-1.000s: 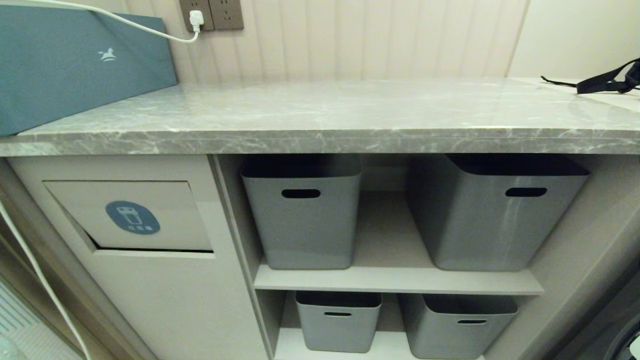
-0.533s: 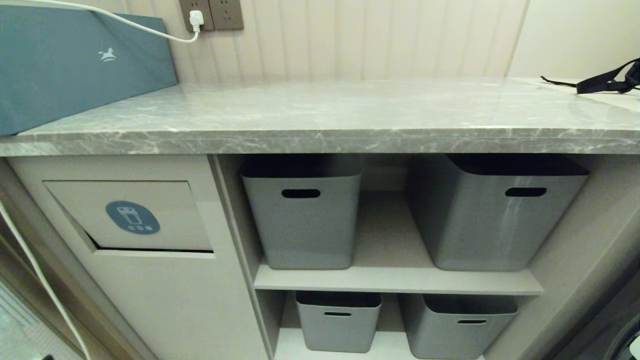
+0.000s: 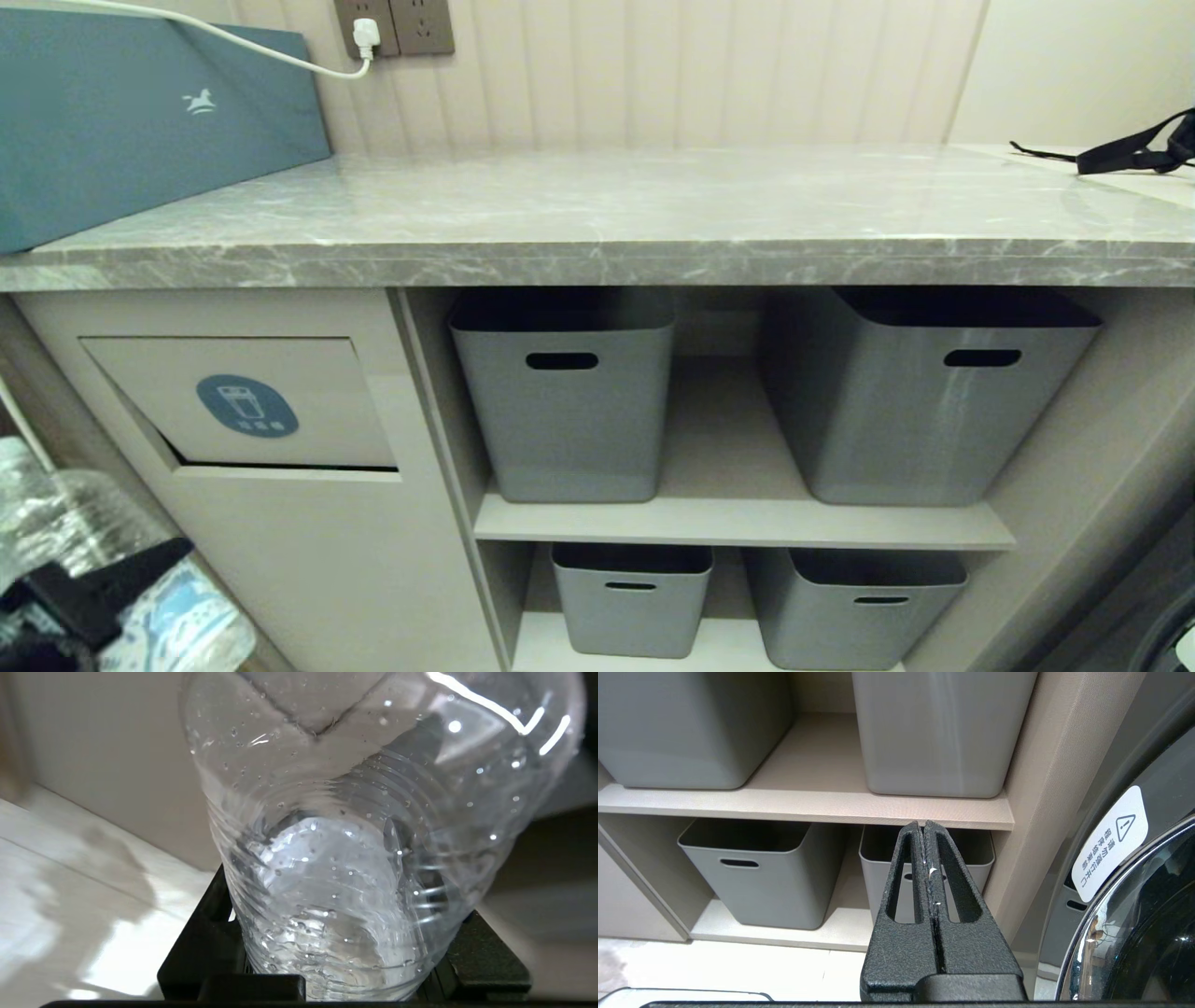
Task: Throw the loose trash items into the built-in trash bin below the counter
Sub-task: Put the garbage in the trash can
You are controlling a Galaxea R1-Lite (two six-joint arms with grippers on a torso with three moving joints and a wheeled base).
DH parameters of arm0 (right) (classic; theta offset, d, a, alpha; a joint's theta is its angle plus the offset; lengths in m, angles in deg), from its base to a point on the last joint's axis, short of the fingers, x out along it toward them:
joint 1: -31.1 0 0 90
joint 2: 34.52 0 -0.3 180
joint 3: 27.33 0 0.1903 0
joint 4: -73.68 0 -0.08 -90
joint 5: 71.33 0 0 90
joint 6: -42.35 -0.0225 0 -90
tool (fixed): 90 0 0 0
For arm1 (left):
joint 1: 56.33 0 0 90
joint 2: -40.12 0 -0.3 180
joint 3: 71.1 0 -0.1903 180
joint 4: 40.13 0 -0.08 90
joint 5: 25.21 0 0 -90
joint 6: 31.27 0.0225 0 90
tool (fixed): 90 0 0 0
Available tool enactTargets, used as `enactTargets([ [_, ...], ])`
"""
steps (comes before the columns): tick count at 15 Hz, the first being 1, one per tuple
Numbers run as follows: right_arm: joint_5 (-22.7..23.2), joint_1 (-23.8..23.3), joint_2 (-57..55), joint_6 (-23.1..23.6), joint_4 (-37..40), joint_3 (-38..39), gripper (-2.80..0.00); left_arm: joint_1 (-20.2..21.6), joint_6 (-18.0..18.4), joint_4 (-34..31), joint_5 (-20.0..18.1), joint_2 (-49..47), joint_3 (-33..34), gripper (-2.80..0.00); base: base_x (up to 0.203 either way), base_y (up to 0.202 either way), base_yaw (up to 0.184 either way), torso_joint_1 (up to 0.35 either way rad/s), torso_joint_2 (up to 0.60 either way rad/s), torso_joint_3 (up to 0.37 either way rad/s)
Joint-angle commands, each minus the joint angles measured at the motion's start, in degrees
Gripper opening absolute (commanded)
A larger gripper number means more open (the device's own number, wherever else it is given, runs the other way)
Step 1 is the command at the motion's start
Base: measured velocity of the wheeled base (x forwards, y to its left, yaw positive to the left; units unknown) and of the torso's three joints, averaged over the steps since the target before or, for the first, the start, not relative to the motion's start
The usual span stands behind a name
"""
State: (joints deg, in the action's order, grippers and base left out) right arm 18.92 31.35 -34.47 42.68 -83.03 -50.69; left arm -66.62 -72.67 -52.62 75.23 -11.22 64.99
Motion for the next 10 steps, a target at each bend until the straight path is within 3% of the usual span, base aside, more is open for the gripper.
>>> enactTargets([
  [1,0.0,0.0,0.0,0.0,0.0,0.0,-2.8,2.7,-7.6,2.3,-0.6,-14.3,-3.7,-2.8,0.0,0.0,0.0,0.0,0.0,0.0],
  [3,0.0,0.0,0.0,0.0,0.0,0.0,-2.8,9.7,-12.1,5.5,-3.6,-22.6,-7.2,-2.8,0.0,0.0,0.0,0.0,0.0,0.0],
  [5,0.0,0.1,0.0,0.0,0.0,0.0,-2.8,14.9,-16.9,10.5,-12.7,-25.1,-9.2,-2.8,0.0,0.0,0.0,0.0,0.0,0.0],
  [8,0.0,0.0,0.0,0.0,0.0,0.0,-2.8,18.2,-22.2,15.8,-15.8,-30.9,-10.2,-2.8,0.0,0.0,0.0,0.0,0.0,0.0],
  [10,0.0,0.0,0.0,0.0,0.0,0.0,-2.8,21.8,-26.8,22.5,-21.3,-34.8,-9.8,-2.8,0.0,0.0,0.0,0.0,0.0,0.0],
])
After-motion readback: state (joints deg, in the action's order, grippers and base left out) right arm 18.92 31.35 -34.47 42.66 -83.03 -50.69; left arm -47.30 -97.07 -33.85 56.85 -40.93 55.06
